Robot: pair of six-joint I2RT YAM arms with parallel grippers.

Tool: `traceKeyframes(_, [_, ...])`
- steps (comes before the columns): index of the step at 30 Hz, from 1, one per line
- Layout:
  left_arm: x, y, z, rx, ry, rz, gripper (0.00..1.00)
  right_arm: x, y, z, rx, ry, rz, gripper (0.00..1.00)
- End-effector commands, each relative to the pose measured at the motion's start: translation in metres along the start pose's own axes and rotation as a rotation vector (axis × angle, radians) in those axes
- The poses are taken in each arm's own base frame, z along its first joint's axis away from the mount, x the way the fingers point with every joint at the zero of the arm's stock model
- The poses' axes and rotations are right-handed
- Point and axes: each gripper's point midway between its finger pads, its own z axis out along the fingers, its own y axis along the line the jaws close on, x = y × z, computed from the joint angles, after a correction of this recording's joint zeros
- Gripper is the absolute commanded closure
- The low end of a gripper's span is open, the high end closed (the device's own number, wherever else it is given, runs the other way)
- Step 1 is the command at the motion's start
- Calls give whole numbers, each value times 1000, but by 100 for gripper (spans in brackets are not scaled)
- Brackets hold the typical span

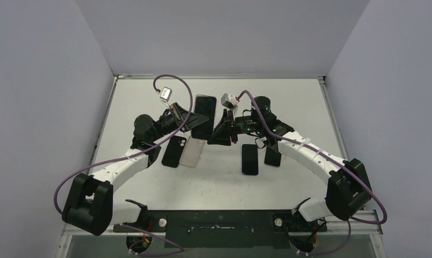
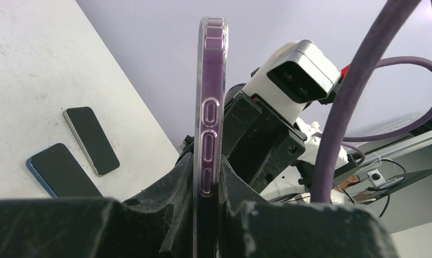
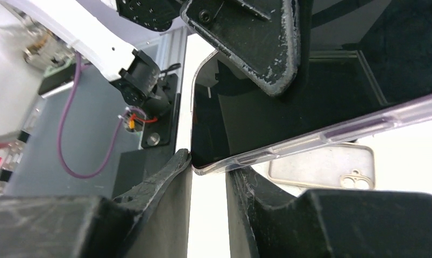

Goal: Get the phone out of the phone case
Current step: Adjust the phone, then remove the phone case from the phone.

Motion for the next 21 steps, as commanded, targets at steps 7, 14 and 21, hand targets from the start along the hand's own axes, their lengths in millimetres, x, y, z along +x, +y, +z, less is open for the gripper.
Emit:
traceKeyframes(7, [25,-51,8,182,152,-123,100,-14,-58,1,192,134,-420,100])
traceKeyframes(14, [34,-56,11,204,197,-125,100,-24,-80,0,319,197,-511,100])
traceKeyframes(21, [37,-61,9,222,214,-115,100,-28,-101,-14,495,162,-524,100])
